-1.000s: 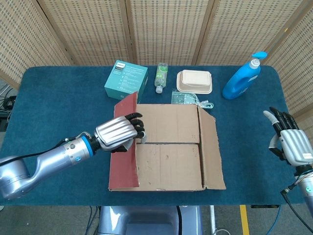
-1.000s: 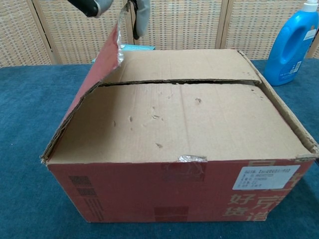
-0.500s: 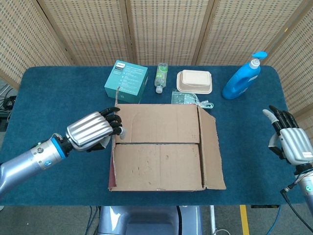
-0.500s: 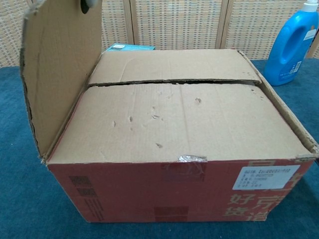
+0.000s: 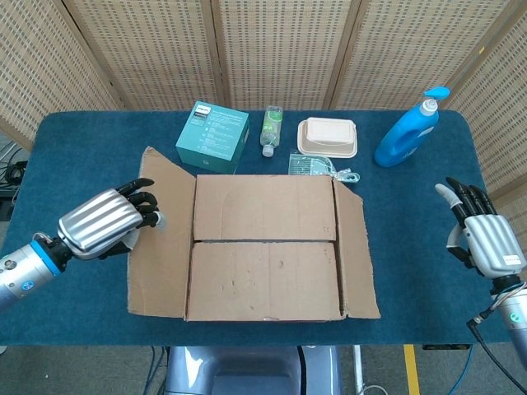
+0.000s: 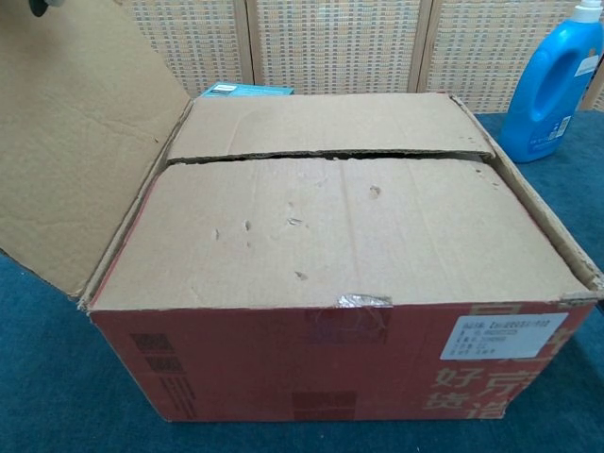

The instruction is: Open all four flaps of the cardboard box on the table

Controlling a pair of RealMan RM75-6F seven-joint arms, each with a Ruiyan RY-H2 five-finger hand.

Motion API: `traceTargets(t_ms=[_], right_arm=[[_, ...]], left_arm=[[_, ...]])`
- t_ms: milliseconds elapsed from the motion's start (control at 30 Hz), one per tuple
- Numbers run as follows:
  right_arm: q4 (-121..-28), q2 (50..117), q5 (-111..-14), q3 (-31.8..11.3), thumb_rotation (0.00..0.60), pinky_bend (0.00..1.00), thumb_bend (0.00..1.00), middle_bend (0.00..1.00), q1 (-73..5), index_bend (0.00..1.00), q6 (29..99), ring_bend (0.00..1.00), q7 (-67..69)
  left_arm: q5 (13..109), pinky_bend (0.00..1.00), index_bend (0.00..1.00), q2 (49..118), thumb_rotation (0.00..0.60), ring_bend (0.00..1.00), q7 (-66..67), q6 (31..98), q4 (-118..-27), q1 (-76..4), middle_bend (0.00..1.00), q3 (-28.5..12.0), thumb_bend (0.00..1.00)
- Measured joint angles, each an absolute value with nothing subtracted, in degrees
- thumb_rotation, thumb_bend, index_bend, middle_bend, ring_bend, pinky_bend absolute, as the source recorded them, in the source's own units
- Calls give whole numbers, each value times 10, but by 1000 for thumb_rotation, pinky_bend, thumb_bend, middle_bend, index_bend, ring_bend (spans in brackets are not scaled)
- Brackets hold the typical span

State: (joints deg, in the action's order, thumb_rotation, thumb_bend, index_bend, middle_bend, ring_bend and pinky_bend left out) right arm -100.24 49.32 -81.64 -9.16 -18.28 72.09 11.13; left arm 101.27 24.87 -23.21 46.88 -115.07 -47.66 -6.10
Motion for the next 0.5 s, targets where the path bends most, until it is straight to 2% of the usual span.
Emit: traceTargets(t_ms=[133,200,400,500], right_arm=[[-1007,491,-815,-92,600,0,1000,5,-181,6,723,0,108],[-1008,491,-815,-92,600,0,1000,5,-181,6,722,0,107],[-1007,493,-815,-91,600,0,1000,5,-180,6,722,0,107],[-1005,495,-814,-89,600,0,1000,5,-178,6,722,0,110]], left_arm=[[1017,88,405,233,559,259,-229,467,-1150,-461,453,-55,993],[1015,88,405,225,559,260,-232,460,-1152,-457,453,-53,916],[991,88,405,249,558,258,-199,468,-1148,-444,444,-60,504],[965,88,392,273,557,250,-160,472,-1146,-439,396,-66,378]])
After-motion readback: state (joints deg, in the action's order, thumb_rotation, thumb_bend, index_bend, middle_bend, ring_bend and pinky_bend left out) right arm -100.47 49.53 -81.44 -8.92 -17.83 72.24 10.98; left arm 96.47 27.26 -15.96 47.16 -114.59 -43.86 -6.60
